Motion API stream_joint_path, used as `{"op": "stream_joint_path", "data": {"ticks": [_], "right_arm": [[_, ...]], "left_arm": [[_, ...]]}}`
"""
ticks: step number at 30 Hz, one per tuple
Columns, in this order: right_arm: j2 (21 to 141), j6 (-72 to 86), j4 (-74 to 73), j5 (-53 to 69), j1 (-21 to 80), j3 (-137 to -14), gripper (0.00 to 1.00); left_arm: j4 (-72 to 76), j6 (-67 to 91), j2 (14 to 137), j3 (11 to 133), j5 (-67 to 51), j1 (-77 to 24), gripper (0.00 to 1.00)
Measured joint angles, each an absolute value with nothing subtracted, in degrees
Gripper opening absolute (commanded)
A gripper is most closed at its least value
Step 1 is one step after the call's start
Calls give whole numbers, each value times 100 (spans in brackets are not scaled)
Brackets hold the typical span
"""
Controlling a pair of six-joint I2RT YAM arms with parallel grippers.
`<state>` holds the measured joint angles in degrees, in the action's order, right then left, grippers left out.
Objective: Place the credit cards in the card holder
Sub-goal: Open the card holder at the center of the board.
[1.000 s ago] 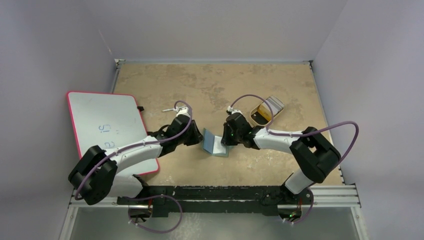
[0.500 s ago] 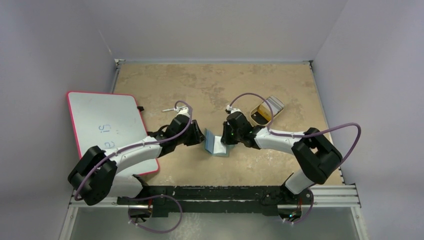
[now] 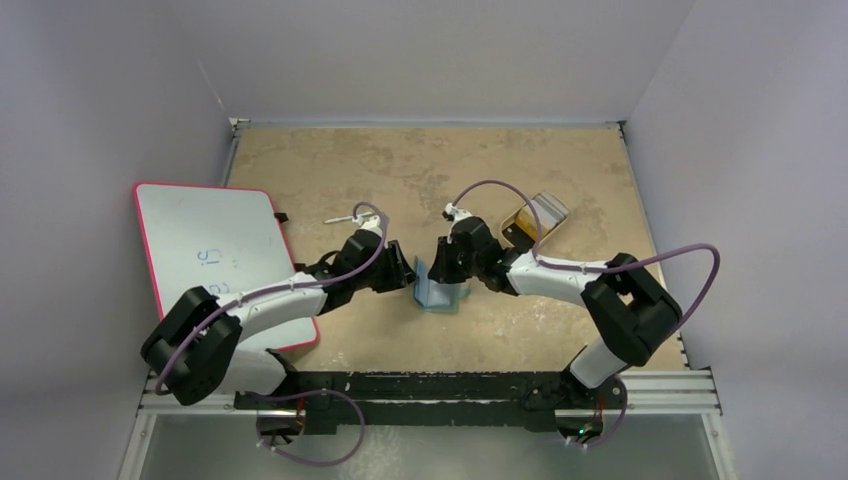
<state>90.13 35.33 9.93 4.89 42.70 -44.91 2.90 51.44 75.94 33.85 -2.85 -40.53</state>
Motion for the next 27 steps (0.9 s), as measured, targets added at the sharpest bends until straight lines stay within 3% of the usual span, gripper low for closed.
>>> {"op": "stream_joint_path", "data": {"ticks": [17,27], "right_arm": [[9260,3557,1393,858,4270,-4491,15],[9260,3555,1400,856,4270,-4491,14]], "left_arm": [[368,5142,7568,3385,-305,-4051,45],[370,5135,7555,3385,-294,-4051,42]]}}
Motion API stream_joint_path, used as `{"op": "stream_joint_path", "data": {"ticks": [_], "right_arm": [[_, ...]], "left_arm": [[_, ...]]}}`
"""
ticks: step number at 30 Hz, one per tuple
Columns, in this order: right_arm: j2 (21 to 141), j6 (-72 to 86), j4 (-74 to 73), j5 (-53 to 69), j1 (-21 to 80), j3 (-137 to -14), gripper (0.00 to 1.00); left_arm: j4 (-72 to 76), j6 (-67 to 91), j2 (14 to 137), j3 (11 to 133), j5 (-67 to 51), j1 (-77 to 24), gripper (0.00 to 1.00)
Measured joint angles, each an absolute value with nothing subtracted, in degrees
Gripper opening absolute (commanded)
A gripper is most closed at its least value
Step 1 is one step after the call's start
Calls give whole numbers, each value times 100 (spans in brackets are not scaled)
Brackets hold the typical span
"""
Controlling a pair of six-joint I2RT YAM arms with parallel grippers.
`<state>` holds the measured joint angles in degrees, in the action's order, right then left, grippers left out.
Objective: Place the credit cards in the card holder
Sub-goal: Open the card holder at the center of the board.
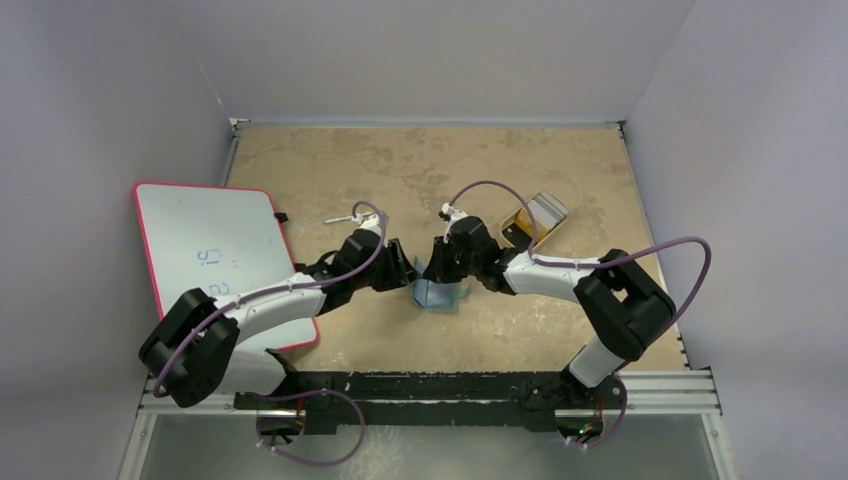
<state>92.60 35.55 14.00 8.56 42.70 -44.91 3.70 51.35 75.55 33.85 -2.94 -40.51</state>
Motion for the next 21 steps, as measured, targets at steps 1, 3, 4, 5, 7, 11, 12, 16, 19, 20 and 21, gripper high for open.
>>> {"op": "stream_joint_path", "data": {"ticks": [1,3,4,5,7,11,12,16,19,20,21], "right_arm": [[9260,3555,1400,851,4270,-4491,14],[9260,3555,1400,849,4270,-4491,15],[9260,3555,1400,847,4270,-4491,15],[9260,3555,1402,849,4270,-4491,15],[9260,3555,1404,851,4270,-4491,15],[9260,3555,1404,851,4270,-4491,15],[9260,3555,1404,849,4270,-4491,15],[9260,3520,1354,860,4270,-4491,17],[9260,3485,1155,827,4270,-4491,17],[9260,3474,1066,784,4270,-4488,17],[9255,3463,947,692,4270,-4488,17]], "left_arm": [[373,5129,7575,3385,-292,-4051,42],[370,5122,7629,3385,-279,-4051,42],[370,5118,7664,3385,-279,-4051,42],[368,5116,7703,3385,-279,-4051,42],[357,5085,7776,3385,-279,-4051,42],[325,5015,7846,3387,-279,-4051,33],[311,4989,7852,3389,-276,-4051,26],[178,4895,7854,3444,-213,-4051,2],[71,4836,7846,3494,-139,-4051,0],[47,4838,7832,3500,-115,-4051,0],[5,4838,7797,3500,-80,-4051,0]]}}
